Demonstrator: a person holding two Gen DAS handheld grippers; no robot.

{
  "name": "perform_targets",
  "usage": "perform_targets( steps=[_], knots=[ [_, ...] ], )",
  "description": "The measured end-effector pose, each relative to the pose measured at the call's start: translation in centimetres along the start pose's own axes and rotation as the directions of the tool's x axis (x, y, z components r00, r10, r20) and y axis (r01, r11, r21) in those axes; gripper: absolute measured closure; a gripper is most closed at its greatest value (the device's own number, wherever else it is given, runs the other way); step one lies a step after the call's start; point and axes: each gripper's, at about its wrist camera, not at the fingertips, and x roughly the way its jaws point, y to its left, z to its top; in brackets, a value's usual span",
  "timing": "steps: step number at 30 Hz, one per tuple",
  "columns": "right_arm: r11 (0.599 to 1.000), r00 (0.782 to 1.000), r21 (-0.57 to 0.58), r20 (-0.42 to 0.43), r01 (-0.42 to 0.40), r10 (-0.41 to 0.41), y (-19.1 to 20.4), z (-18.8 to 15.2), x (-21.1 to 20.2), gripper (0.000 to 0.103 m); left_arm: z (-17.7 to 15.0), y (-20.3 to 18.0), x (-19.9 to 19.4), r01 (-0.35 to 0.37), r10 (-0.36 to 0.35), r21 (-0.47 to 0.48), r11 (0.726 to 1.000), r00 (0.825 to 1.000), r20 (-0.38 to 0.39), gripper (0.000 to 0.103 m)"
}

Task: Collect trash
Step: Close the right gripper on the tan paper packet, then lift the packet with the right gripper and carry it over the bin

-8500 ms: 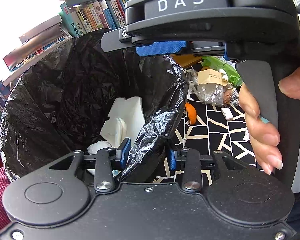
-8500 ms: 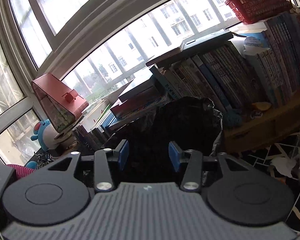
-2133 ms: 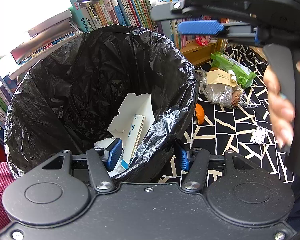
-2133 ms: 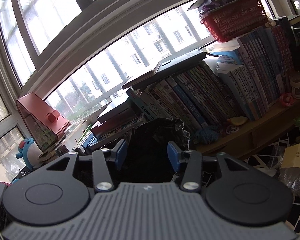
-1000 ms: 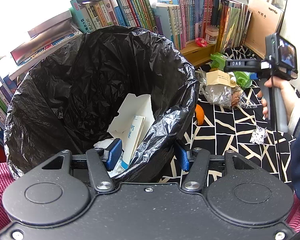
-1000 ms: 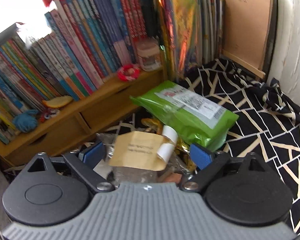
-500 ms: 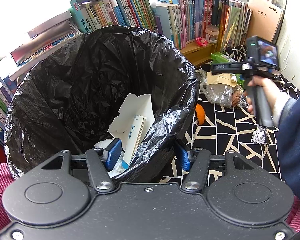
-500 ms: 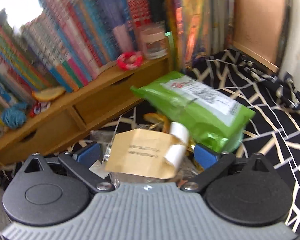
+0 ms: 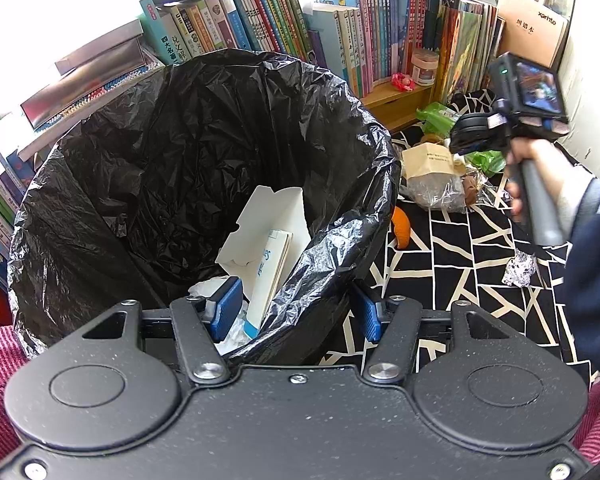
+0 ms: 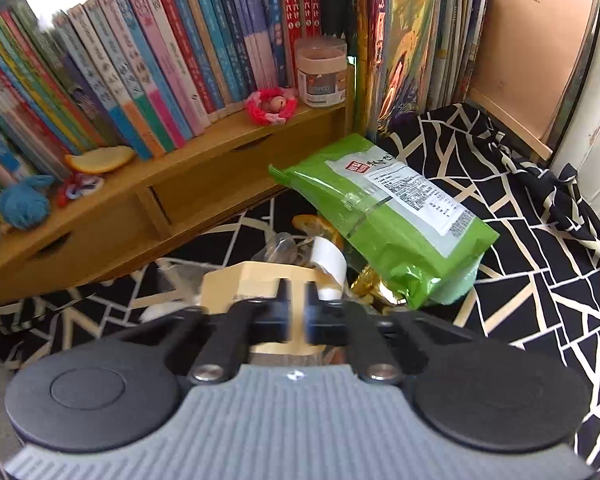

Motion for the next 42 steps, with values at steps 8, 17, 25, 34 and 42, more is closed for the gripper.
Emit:
perform_targets(
  steps=[8,17,25,34,42],
  knots=[
    [0.997,1.0,0.067,0.011,-0.022,0.021,-0.5,0.1,0.7,0.01,-0.1,-0.1,0.1,-0.006,0.006,0.003,1.0,1.0,0.0,0.046],
    [0.999,1.0,0.046,-0.026,-0.014,0.015,1.1,-1.7,3.3,0.039,-0.1,-0.2,0.1,-0.01,0.01,0.008,1.0,1.0,0.004,0.045],
    [0.998,0.999,-0.048,-0.035,-0.032,0.031,2.1,-1.5,-1.6,0.07,-0.1,0.0,0.1,-0.003,0.003,0.004,1.0,1.0,-0.001,0.045],
    [0.983,0.986,-0.081,0.025,-0.162,0.165,3.2,-1.5,-8.0,0.07,-0.1,0.0,0.1,-0.004,0.004,0.005,1.0,1.0,0.0,0.045],
    [0.971,0.971,-0.058,0.046,-0.233,0.235,4.0,-2.4,-8.8,0.084,-0.2,0.0,0.0,-0.004,0.004,0.006,1.0,1.0,0.003,0.045]
  ],
)
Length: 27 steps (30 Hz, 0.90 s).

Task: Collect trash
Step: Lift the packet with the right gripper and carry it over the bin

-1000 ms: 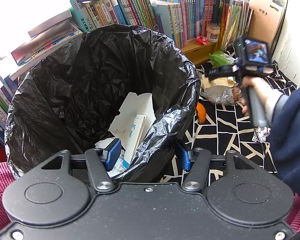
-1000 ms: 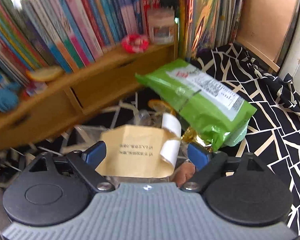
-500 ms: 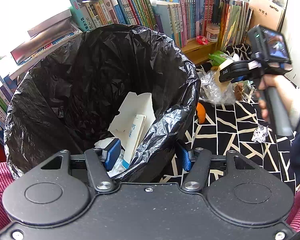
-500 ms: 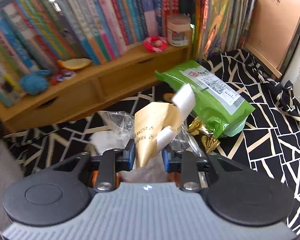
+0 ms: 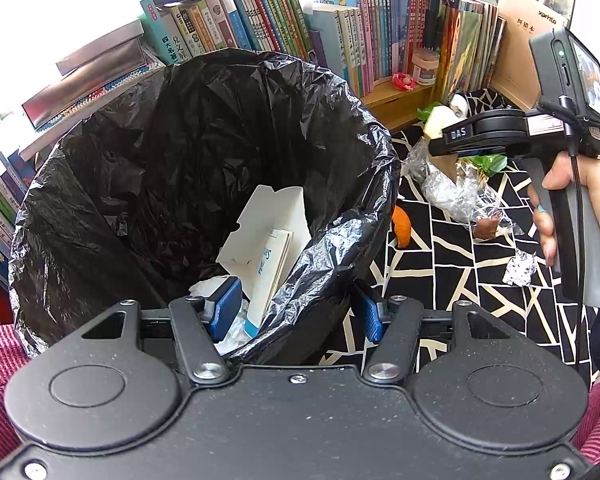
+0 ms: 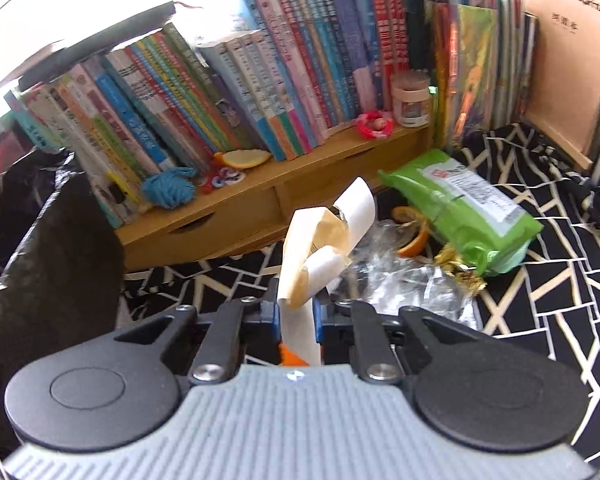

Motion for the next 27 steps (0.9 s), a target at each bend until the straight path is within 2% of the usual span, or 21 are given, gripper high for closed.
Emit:
perform_targets(
  steps=[11,14,16,19,21,25,27],
  knots=[
    [0.991,0.993,-0.076,0.043,-0.108,0.112,3.4,0.3,-1.4,0.087,0.0,0.0,-0.1,0.001,-0.001,0.001,1.0,1.0,0.002,0.045],
    [0.982,0.985,-0.112,0.067,-0.152,0.16,4.7,1.0,-2.9,0.089,0.0,-0.1,-0.2,-0.001,0.001,0.002,1.0,1.0,0.002,0.045],
    [0.971,0.972,-0.131,0.095,-0.201,0.214,5.6,1.6,-4.4,0.089,0.0,0.0,-0.2,0.0,0.0,0.002,1.0,1.0,0.002,0.045],
    [0.944,0.939,-0.163,0.147,-0.287,0.311,7.2,2.7,-7.0,0.089,0.1,0.0,-0.3,0.0,0.0,0.002,1.0,1.0,0.002,0.045],
    [0.914,0.907,-0.2,0.169,-0.353,0.387,8.4,3.4,-8.9,0.089,0.1,0.0,-0.3,-0.001,0.001,0.002,1.0,1.0,0.002,0.045],
    [0.829,0.826,-0.238,0.143,-0.506,0.545,10.2,3.8,-11.3,0.089,0.0,0.0,-0.3,-0.001,0.001,0.003,1.0,1.0,0.002,0.045],
    [0.792,0.794,-0.255,0.121,-0.555,0.595,11.1,3.6,-11.8,0.089,0.0,-0.1,-0.4,-0.002,0.002,0.006,1.0,1.0,0.005,0.045]
  ],
)
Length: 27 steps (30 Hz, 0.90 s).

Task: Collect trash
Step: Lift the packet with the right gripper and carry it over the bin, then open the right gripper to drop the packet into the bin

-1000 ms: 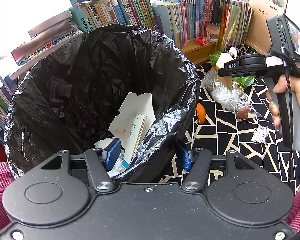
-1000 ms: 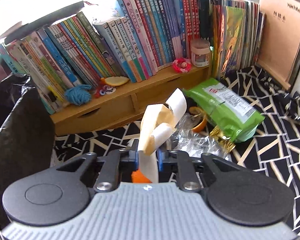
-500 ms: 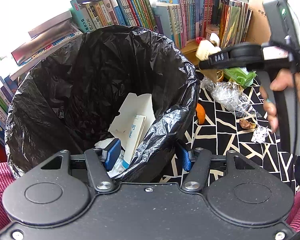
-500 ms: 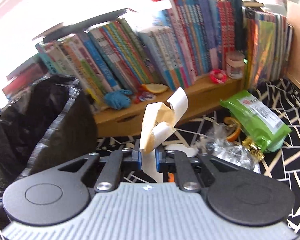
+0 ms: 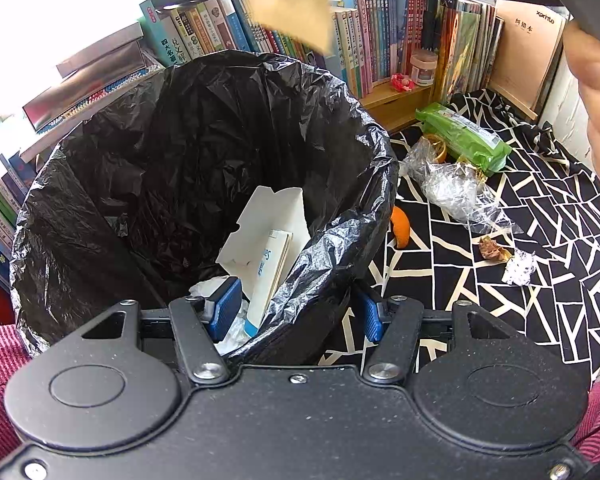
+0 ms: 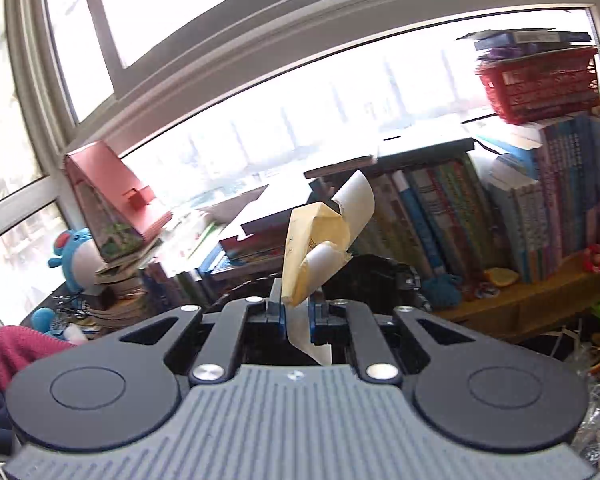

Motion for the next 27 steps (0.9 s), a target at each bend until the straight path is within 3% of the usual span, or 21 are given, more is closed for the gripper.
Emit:
perform_targets(
  steps=[7,12,14,19,27],
  knots=[
    [0.995,0.992,-0.001,-0.083,-0.1,0.1,0.8,-1.6,1.8,0.085,-0.2,-0.3,-0.3,-0.001,0.0,0.008,1.0,1.0,0.006,0.044],
    [0.991,0.983,0.026,-0.124,-0.132,0.134,0.4,-2.5,2.5,0.07,-0.2,-0.3,-0.3,-0.001,0.001,0.009,1.0,1.0,0.007,0.044],
    [0.99,0.981,0.029,-0.129,-0.139,0.142,0.3,-2.6,2.5,0.068,-0.2,-0.3,-0.3,-0.001,0.0,0.01,1.0,1.0,0.008,0.044],
    [0.989,0.98,0.037,-0.133,-0.144,0.148,0.1,-2.7,2.6,0.045,-0.2,-0.3,-0.3,-0.001,0.001,0.011,1.0,1.0,0.01,0.043],
    [0.992,0.986,0.052,-0.122,-0.112,0.117,-0.5,-2.6,2.4,0.03,-0.2,-0.4,-0.3,-0.001,0.001,0.011,1.0,1.0,0.01,0.043]
  ],
)
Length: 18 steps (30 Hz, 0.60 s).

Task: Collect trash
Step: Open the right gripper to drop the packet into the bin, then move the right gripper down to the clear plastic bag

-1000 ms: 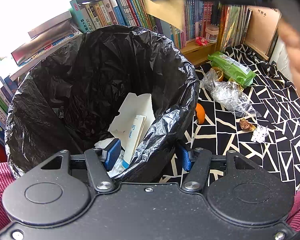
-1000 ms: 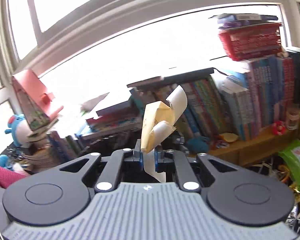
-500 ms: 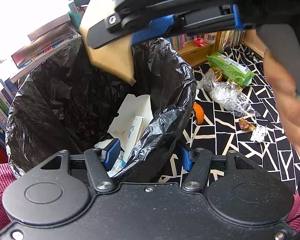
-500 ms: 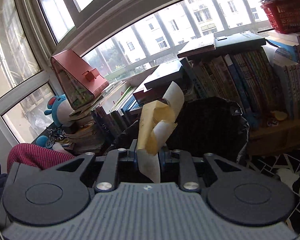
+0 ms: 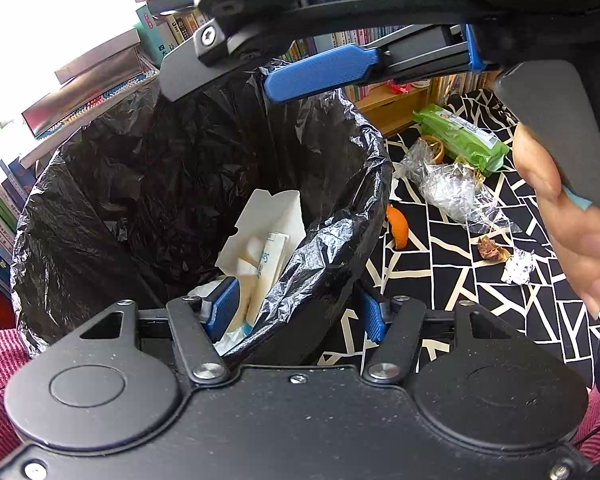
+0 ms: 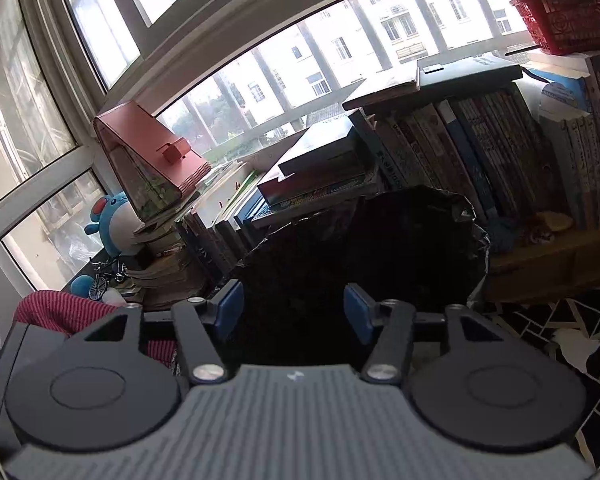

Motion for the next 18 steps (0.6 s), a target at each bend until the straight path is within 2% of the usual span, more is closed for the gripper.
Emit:
perform_targets(
  steps=[10,16,18],
  knots=[
    [0.994,0.993,0.039,0.067,0.099,-0.102,-1.5,0.5,-1.8,0.016,0.0,0.0,0.0,0.0,0.0,-0.001,1.0,1.0,0.0,0.043],
    [0.976,0.973,0.097,0.101,0.196,-0.206,-3.4,0.7,-3.0,0.013,0.0,0.0,0.0,0.0,0.0,0.0,1.0,1.0,0.001,0.043],
    [0.966,0.964,0.118,0.105,0.23,-0.243,-4.1,0.8,-3.2,0.009,0.0,0.0,0.0,0.0,0.0,0.0,1.0,1.0,0.001,0.043]
  ],
)
